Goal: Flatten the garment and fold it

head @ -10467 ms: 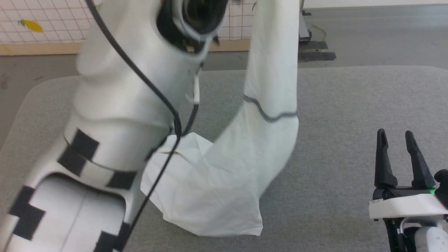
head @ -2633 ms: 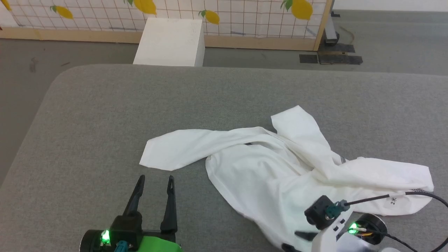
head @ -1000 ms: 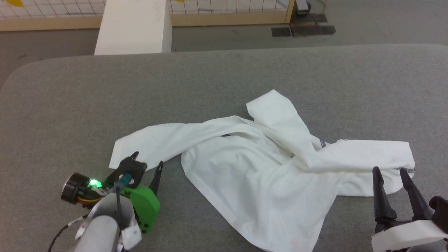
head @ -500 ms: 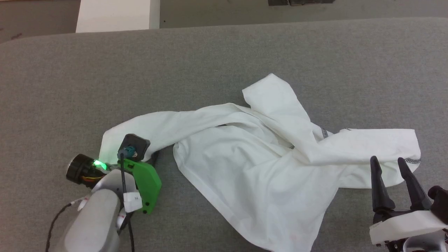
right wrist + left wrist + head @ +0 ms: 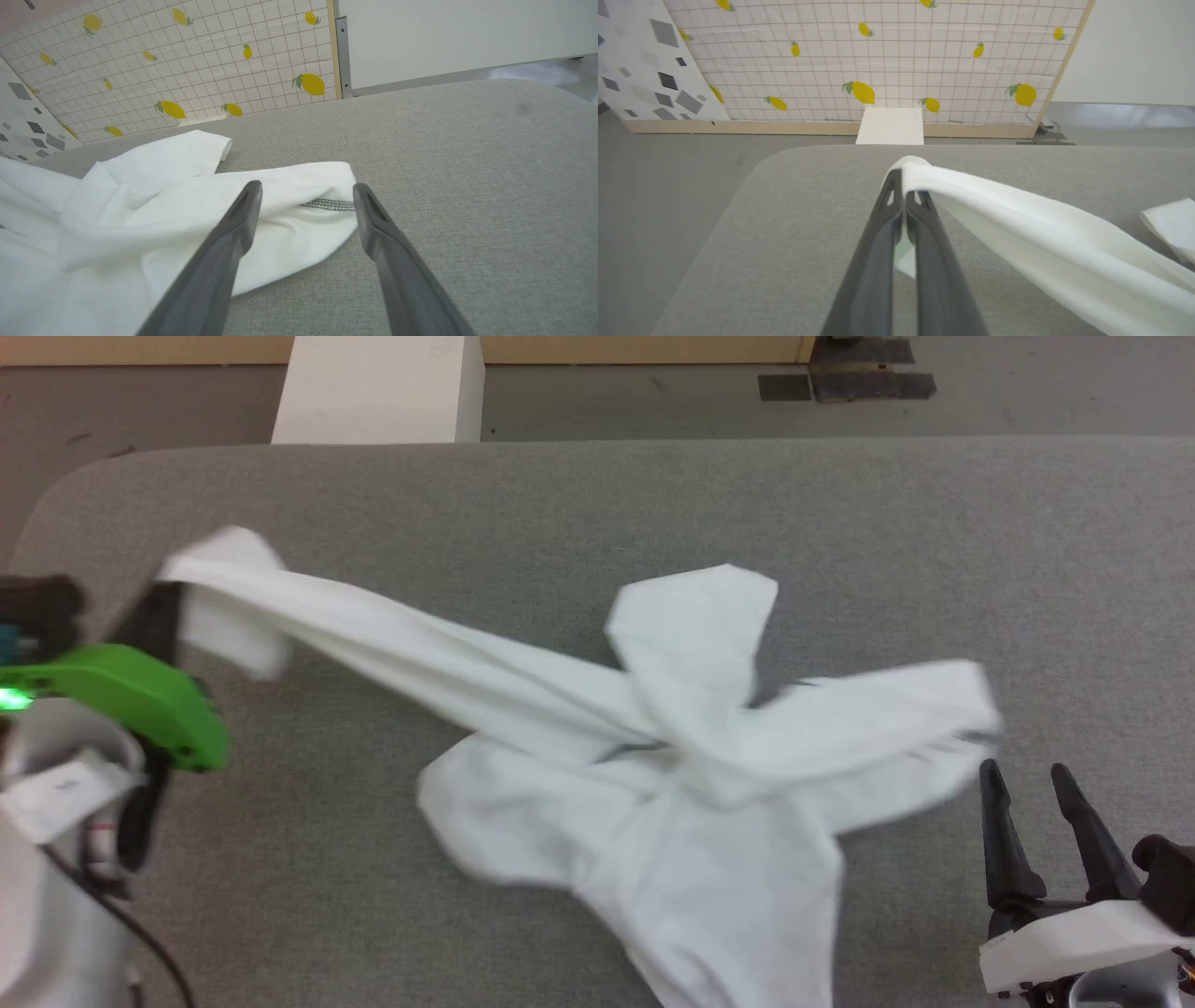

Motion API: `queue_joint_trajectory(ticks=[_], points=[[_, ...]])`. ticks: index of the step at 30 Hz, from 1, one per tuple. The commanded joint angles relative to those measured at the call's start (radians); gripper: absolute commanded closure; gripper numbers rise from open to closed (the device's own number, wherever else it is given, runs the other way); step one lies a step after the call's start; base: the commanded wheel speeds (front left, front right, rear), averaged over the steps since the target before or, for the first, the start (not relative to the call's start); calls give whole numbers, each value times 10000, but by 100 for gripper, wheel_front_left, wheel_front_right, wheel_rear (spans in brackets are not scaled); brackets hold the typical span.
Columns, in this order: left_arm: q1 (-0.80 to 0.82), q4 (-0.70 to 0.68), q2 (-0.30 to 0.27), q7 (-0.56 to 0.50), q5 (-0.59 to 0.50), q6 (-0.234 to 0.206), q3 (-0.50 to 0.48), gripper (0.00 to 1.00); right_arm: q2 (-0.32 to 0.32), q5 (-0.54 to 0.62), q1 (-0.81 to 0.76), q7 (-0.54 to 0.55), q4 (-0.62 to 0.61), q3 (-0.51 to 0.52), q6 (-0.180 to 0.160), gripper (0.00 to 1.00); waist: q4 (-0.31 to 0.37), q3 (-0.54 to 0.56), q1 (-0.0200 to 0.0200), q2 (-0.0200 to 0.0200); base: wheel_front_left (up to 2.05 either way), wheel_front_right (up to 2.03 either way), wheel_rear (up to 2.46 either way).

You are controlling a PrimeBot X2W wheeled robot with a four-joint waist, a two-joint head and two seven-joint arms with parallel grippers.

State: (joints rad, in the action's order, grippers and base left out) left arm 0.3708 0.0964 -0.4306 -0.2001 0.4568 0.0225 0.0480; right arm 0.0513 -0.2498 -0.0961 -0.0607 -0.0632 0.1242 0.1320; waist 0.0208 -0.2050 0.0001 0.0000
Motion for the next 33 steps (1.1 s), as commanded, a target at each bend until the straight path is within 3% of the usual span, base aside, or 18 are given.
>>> queue_joint_trajectory(ticks=[1, 4, 6, 7, 9, 13, 18, 23, 28, 33], points=[[-228, -163, -317, -86, -84, -360, -381, 100, -10, -71, -33, -19, 61, -24, -13, 0, -57, 88, -1, 0, 0, 0, 0], [-699, -295, -634, -170, -275, -898, -857, 100, -10, -82, -49, -60, 150, 25, -13, 0, -57, 93, -1, 0, 0, 0, 0], [-1020, -158, -583, -187, -236, -983, -897, 100, -10, -62, -72, -42, 194, 52, -13, 0, -67, 88, -1, 0, 0, 0, 0], [-1158, -91, -467, -105, -192, -1017, -886, 81, -10, -49, -83, -23, 217, 58, -13, 0, -79, 86, -1, 0, 0, 0, 0], [-1319, 33, -184, 115, -142, -1108, -828, 0, -10, -32, -82, 10, 261, 63, -13, 0, -113, 89, -1, 0, 0, 0, 0], [-1479, 347, 388, 540, -57, -1160, -576, 0, -11, 22, -65, 105, 330, 9, -13, 0, -208, 165, -1, 0, 0, 0, 0], [-1465, 442, 565, 1327, -224, -1106, -437, 0, -11, 94, -139, 202, 353, -3, -13, 0, -322, 420, -1, 0, 0, 0, 0], [-1782, -884, 950, 2826, -510, -1519, -650, 0, -11, 39, -297, 247, 298, -30, -13, 0, -465, 648, -1, 0, 0, 0, 0], [-3134, -2439, 1509, 4151, -1290, -1862, -175, 0, -11, -30, -451, 252, 301, -89, -13, 0, -661, 765, -1, 0, 0, 0, 0], [-4641, -3027, 2085, 4582, -2128, -2069, 370, 0, -11, -67, -477, 250, 323, -60, -13, 0, -838, 789, -1, 0, 0, 0, 0]])
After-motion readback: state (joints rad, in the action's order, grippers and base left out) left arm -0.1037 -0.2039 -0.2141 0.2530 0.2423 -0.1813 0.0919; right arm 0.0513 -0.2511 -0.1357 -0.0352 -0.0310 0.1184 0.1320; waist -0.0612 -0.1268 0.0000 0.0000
